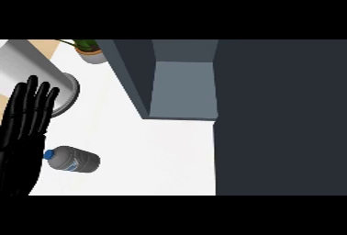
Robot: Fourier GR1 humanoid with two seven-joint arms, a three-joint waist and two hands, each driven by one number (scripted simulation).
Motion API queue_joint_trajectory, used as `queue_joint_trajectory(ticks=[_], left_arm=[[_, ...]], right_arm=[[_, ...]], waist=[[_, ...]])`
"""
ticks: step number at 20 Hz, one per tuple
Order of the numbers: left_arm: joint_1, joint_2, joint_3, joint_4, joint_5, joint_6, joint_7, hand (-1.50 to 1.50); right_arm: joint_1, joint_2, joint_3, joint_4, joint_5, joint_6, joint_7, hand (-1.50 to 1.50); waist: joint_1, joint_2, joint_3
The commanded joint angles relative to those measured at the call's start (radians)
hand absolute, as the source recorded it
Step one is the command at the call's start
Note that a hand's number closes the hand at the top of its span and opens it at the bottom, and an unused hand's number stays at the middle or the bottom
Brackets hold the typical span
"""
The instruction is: Pick up the bottled water, place it into the cabinet and close the cabinet
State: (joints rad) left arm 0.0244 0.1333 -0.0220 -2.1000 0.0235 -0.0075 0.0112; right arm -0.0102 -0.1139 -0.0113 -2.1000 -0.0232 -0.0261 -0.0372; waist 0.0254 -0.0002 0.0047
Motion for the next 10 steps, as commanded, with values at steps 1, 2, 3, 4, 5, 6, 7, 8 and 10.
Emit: queue_joint_trajectory(ticks=[1,2,3,4,5,6,7,8,10], left_arm=[[0.049,0.047,0.053,-0.051,0.147,-0.115,-0.025,-1.50],[0.030,0.078,0.090,-0.008,0.239,-0.186,-0.075,-1.50],[0.037,0.105,0.105,0.005,0.336,-0.263,-0.087,-1.50],[0.046,0.126,0.109,0.011,0.402,-0.333,-0.120,-1.50],[0.036,0.145,0.105,0.016,0.459,-0.389,-0.124,-1.50],[0.052,0.168,0.115,0.008,0.525,-0.445,-0.128,-1.50],[0.115,0.174,0.034,0.081,0.525,-0.455,-0.006,-1.50],[0.137,0.207,0.059,0.100,0.579,-0.508,-0.016,-1.50],[0.187,0.281,0.129,0.103,0.712,-0.587,0.004,-1.50]], right_arm=[[0.049,0.042,0.057,-0.018,-0.011,0.017,-0.031,-1.50],[0.043,0.019,0.017,-0.066,-0.063,0.026,0.021,-1.50],[0.054,0.038,0.071,-0.080,0.003,0.002,0.014,-1.50],[0.064,0.025,0.051,-0.089,-0.032,0.020,0.023,-1.50],[0.084,0.014,0.028,-0.073,-0.059,0.038,0.009,-1.50],[0.104,0.022,0.031,-0.094,-0.050,0.031,-0.007,-1.50],[0.143,0.037,0.101,-0.037,-0.107,0.063,0.118,-1.50],[0.135,0.026,0.094,-0.045,-0.118,0.061,0.159,-1.50],[0.225,0.018,0.103,-0.102,-0.137,0.078,0.172,-1.50]], waist=[[-0.021,-0.002,-0.005],[-0.025,-0.002,-0.006],[-0.022,-0.004,-0.008],[-0.024,-0.006,-0.010],[-0.031,-0.004,-0.009],[-0.031,-0.011,-0.011],[-0.030,0.005,-0.010],[-0.020,0.004,-0.011],[-0.026,-0.007,-0.008]])
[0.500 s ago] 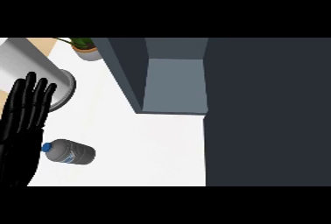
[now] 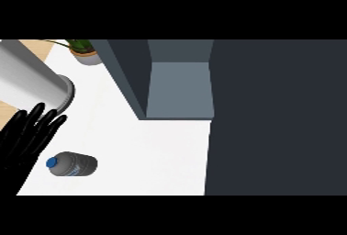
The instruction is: Pick up the bottled water, place it into the cabinet and close the cabinet
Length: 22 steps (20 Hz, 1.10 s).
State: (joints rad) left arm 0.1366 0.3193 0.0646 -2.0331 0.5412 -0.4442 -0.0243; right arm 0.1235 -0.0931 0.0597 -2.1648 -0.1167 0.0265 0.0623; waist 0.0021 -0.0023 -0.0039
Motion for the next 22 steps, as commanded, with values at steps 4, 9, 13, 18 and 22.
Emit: queue_joint_trajectory(ticks=[4,9,13,18,22], left_arm=[[0.159,0.261,0.209,0.129,0.416,-0.321,0.033,-1.50],[0.163,0.357,0.307,0.265,0.536,-0.447,0.047,-1.50],[0.209,0.298,0.309,0.203,0.484,-0.410,0.085,-1.50],[0.126,0.252,0.352,0.384,0.373,-0.539,0.056,-1.50],[0.150,0.201,0.367,0.354,0.348,-0.519,0.054,-1.50]], right_arm=[[0.205,0.006,0.095,-0.182,-0.033,0.013,0.130,-1.50],[0.304,-0.023,0.077,-0.318,-0.096,0.050,0.169,-1.50],[0.426,0.000,0.140,-0.354,-0.047,0.071,0.107,-1.50],[0.464,-0.005,0.136,-0.389,-0.058,0.078,0.101,-1.50],[0.494,-0.008,0.151,-0.430,-0.059,0.081,0.111,-1.50]], waist=[[-0.001,-0.008,0.002],[-0.008,0.000,0.004],[-0.007,-0.001,0.004],[-0.013,0.000,0.004],[-0.008,0.000,0.004]])
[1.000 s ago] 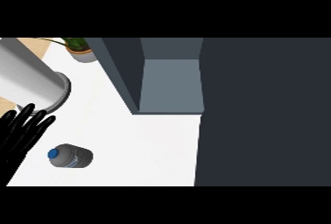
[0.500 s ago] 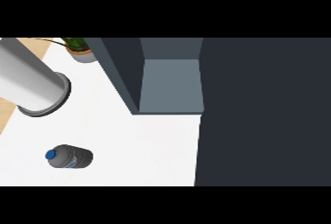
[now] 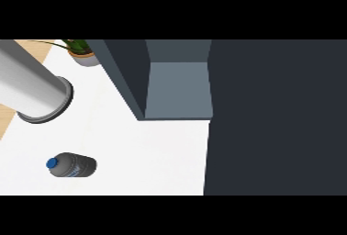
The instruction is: Pick up the bottled water, place it into the cabinet and close the cabinet
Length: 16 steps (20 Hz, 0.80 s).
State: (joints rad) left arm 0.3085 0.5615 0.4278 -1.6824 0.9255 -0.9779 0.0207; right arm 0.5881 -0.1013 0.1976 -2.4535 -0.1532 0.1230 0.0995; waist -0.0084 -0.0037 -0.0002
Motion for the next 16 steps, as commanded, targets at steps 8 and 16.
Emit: queue_joint_trajectory(ticks=[8,16], left_arm=[[-0.169,-0.143,0.038,0.204,-0.344,-0.024,-0.067,-1.50],[-0.273,-0.253,0.027,0.401,-0.682,-0.043,-0.292,-1.50]], right_arm=[[0.259,-0.045,-0.021,-0.164,-0.058,0.093,-0.115,-1.50],[0.296,-0.026,0.002,-0.114,-0.011,0.127,-0.209,-1.50]], waist=[[-0.020,-0.001,-0.001],[-0.014,0.001,-0.002]])
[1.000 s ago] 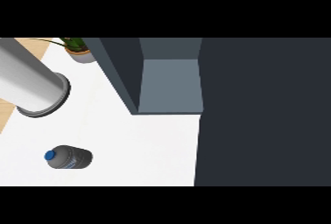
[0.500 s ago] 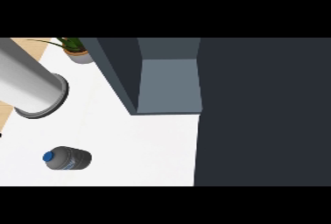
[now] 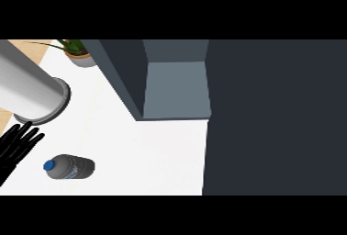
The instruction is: Pick up the bottled water, place it into the cabinet and close the cabinet
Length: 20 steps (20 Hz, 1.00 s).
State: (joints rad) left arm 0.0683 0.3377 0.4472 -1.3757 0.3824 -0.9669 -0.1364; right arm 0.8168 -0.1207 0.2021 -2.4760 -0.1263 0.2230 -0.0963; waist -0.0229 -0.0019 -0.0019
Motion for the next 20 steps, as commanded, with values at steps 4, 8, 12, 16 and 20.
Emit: queue_joint_trajectory(ticks=[4,8,12,16,20], left_arm=[[-0.083,-0.037,-0.009,0.209,-0.258,0.002,-0.248,-1.50],[-0.142,-0.045,-0.042,0.365,-0.361,0.066,-0.391,-1.50],[-0.159,-0.042,-0.086,0.449,-0.436,0.139,-0.499,-1.50],[-0.155,-0.025,-0.124,0.538,-0.418,0.091,-0.541,-1.50],[-0.203,-0.028,-0.191,0.615,-0.435,0.070,-0.556,-1.50]], right_arm=[[0.103,-0.013,0.042,-0.176,-0.027,0.011,0.037,-1.50],[0.099,-0.006,0.033,-0.114,-0.022,0.011,-0.004,-1.50],[0.163,-0.013,0.064,-0.149,0.000,0.023,-0.034,-1.50],[0.194,-0.015,0.086,-0.142,0.008,0.037,-0.080,-1.50],[0.177,-0.036,0.059,-0.103,0.006,0.050,-0.091,-1.50]], waist=[[-0.005,0.001,-0.001],[-0.009,0.004,-0.002],[-0.012,0.004,-0.002],[-0.018,0.002,-0.003],[-0.017,0.006,-0.003]])
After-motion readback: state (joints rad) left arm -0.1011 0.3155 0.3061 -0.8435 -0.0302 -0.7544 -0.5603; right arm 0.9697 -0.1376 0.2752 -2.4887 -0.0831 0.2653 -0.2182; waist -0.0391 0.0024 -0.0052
